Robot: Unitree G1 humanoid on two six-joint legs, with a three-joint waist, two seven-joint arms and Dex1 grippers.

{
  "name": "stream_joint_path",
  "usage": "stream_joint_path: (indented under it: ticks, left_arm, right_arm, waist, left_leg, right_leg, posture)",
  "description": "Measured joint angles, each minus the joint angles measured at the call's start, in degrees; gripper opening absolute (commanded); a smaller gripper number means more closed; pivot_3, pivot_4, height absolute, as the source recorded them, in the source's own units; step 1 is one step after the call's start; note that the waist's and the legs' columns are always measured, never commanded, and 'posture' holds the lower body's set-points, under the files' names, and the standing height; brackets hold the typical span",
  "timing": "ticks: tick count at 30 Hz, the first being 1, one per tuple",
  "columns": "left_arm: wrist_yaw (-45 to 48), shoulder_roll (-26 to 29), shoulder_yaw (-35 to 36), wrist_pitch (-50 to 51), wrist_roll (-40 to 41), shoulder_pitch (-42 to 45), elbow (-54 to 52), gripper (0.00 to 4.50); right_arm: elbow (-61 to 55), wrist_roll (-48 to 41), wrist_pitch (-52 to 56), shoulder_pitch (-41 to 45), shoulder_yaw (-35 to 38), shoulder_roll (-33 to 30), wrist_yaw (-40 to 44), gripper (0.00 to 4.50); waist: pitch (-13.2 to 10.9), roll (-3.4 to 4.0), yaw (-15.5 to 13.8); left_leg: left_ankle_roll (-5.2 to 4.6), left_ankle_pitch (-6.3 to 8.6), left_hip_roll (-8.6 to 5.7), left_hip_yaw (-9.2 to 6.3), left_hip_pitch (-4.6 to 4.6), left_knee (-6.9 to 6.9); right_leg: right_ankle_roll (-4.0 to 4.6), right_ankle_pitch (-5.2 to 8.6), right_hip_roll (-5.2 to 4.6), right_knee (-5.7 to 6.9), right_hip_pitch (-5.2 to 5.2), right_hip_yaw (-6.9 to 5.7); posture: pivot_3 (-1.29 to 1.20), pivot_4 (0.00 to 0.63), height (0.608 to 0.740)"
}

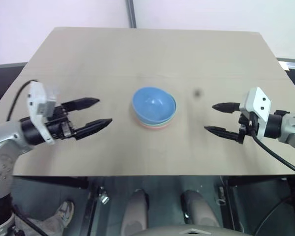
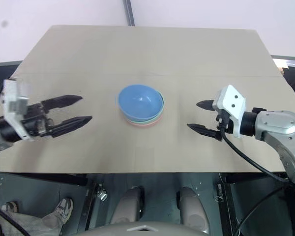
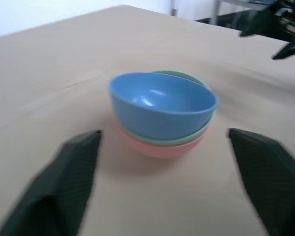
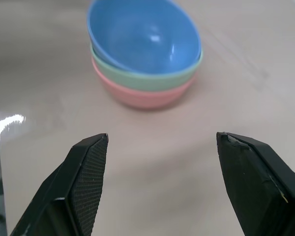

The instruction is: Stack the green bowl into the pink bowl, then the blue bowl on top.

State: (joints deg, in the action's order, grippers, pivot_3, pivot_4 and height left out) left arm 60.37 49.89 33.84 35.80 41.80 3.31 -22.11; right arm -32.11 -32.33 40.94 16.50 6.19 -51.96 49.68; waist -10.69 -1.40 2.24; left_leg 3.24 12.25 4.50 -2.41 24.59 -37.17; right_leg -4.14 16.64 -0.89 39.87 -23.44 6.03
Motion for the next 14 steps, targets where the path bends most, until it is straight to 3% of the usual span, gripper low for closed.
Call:
stream_joint_path:
  ticks: [7,14]
  left_arm:
    - [-1.15,-5.87,2.33,-10.32,-3.7,-8.1,1.61,4.43]
    - [3.34,-4.28,4.07,-12.79,-3.78,-13.88,5.71,4.43]
  right_arm:
    - [2.21,-1.09,-0.96,-5.52,6.8,-0.81,1.36,3.85]
    - [1.36,-4.71,0.08,-11.15,15.21,-1.66,2.37,3.85]
  waist:
    - [0.02,-0.03,0.03]
    - [0.03,-0.04,0.03]
  left_leg:
    - [0.0,0.0,0.0,0.0,0.03,0.04]
    - [0.0,0.0,0.0,0.01,-0.06,0.02]
  right_leg:
    - [0.01,0.0,0.01,-0.05,0.0,0.01]
    - [0.0,0.01,0.01,-0.02,0.03,0.01]
  posture:
    - [0.0,0.15,0.74]
    - [0.0,0.15,0.74]
